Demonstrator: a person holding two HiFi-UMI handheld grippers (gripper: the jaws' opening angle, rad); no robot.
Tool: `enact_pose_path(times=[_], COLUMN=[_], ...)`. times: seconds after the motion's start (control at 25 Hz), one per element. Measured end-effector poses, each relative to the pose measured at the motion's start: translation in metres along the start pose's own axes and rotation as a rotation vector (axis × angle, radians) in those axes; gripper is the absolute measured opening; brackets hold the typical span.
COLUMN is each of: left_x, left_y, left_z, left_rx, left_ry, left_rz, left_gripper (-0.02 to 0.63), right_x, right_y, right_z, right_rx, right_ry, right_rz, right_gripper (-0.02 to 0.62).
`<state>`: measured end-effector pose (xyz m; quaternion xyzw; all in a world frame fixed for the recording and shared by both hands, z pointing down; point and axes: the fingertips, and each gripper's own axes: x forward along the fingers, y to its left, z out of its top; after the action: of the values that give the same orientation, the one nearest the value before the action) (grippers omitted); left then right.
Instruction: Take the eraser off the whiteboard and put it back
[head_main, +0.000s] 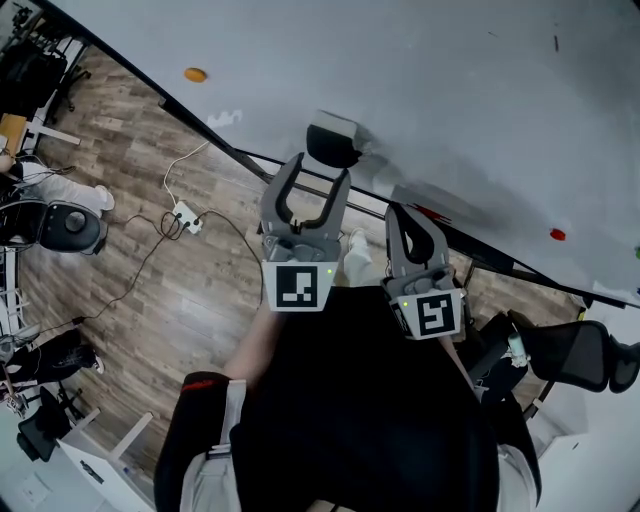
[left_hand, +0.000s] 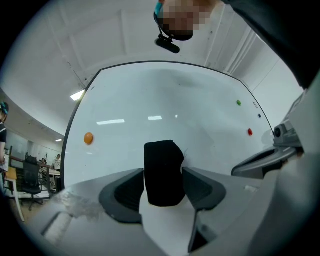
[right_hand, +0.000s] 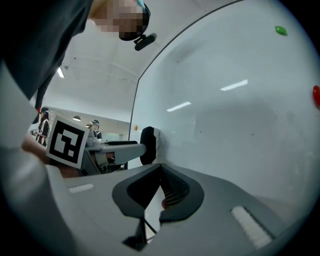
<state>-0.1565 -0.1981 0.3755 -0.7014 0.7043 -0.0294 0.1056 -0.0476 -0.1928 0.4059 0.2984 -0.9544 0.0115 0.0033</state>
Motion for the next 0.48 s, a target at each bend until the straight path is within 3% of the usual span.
enact_pose_path(times=[0.12, 0.48], left_x=[0.007, 0.018], left_y=[0.004, 0.006], left_z=[0.005, -0.002], left_rx=[-0.01, -0.032], left_ry=[-0.029, 0.005], left_rz=[0.01, 0.012], left_gripper=[0.245, 0.249], right_x=[0.002, 0.007], right_y=[-0.003, -0.012], right_z=[0.0, 0.007], right_rx=[-0.009, -0.033], right_ry=[0.002, -0.018], right_rz=[-0.002, -0.017], right_gripper=[0.002, 0.002])
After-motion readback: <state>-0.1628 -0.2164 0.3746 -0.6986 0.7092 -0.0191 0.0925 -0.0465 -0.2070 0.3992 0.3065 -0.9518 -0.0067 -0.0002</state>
